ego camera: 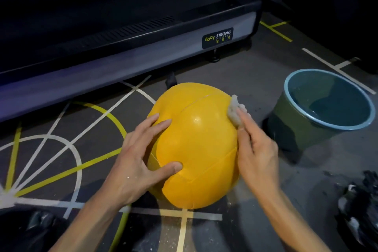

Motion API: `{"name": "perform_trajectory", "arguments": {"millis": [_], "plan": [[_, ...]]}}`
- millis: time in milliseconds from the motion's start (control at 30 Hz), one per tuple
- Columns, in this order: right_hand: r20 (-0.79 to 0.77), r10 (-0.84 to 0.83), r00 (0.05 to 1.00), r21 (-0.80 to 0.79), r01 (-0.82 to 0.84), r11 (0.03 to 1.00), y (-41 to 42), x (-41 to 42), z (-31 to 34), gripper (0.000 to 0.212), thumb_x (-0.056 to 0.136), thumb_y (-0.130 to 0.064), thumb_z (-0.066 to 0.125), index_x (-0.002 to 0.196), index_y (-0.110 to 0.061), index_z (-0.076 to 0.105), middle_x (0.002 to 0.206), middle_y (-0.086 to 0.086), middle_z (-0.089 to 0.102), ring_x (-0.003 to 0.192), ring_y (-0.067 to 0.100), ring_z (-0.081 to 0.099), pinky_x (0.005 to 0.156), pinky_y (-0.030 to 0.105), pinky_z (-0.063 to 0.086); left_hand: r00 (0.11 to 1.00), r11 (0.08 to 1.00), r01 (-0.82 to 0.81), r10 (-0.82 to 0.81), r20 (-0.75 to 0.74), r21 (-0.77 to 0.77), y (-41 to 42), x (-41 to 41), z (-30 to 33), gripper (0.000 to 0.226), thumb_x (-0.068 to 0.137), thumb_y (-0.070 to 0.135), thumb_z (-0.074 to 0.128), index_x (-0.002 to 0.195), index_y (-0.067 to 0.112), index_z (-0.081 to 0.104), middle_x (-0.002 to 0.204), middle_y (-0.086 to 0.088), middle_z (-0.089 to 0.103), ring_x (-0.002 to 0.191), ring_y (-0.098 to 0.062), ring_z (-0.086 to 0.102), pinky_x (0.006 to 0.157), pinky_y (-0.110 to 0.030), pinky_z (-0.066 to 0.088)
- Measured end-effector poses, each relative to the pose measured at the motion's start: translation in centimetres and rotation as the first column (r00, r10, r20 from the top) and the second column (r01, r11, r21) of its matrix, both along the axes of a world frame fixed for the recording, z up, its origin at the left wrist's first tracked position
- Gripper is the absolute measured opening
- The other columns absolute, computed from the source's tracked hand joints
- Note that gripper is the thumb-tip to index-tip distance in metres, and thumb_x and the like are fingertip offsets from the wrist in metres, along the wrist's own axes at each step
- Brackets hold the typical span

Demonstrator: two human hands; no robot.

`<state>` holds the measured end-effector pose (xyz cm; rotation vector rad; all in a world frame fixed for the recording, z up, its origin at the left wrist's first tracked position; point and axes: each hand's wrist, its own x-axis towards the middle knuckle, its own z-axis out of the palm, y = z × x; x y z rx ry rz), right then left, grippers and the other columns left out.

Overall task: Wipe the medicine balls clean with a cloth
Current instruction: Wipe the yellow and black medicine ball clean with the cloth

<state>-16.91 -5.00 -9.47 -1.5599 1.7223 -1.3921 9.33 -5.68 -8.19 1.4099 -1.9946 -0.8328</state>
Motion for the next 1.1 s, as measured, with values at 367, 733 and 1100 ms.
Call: {"name": "perform_trajectory", "arguments": {"millis": [367,733,1100], "plan": [[-0.184,0.172,0.968,-0.142,-0.200,0.969,1.7,1.2,-0.1,0.039,0.105,-0.008,0.050,0.142,-0.016,0.058,0.147,0.000,0.057,0.131,0.003,0.056,0.111,0.028,0.046,1.000,0.998,-0.013,0.013,0.009,-0.054,1.5,0.0,-0.9,0.089,0.070,0.077,0.071,0.149,0.058,0.034,0.163,0.031,0.017,0.146,0.005,0.017,0.108,-0.045,0.030],[-0.603,0.459,0.653,-0.039,-0.599,0.800,3.8,4.8,1.4,0.040,0.100,-0.018,0.050,0.137,-0.016,0.064,0.151,-0.002,0.054,0.151,0.015,0.034,0.123,0.041,0.029,1.000,0.991,-0.015,0.016,0.006,-0.133,1.9,0.4,-1.5,0.082,0.073,0.064,0.074,0.147,0.050,0.043,0.163,0.019,0.029,0.144,-0.010,0.034,0.107,-0.042,0.036],[-0.084,0.163,0.983,-0.126,-0.173,0.977,6.2,1.0,-3.1,0.044,0.103,-0.012,0.047,0.146,-0.014,0.052,0.159,-0.007,0.045,0.150,0.020,0.038,0.121,0.040,0.034,0.999,0.998,-0.053,0.053,-0.011,-0.015,2.1,2.8,1.6,0.084,0.060,0.077,0.074,0.136,0.059,0.044,0.157,0.031,0.027,0.140,0.016,0.026,0.100,-0.035,0.036]]}}
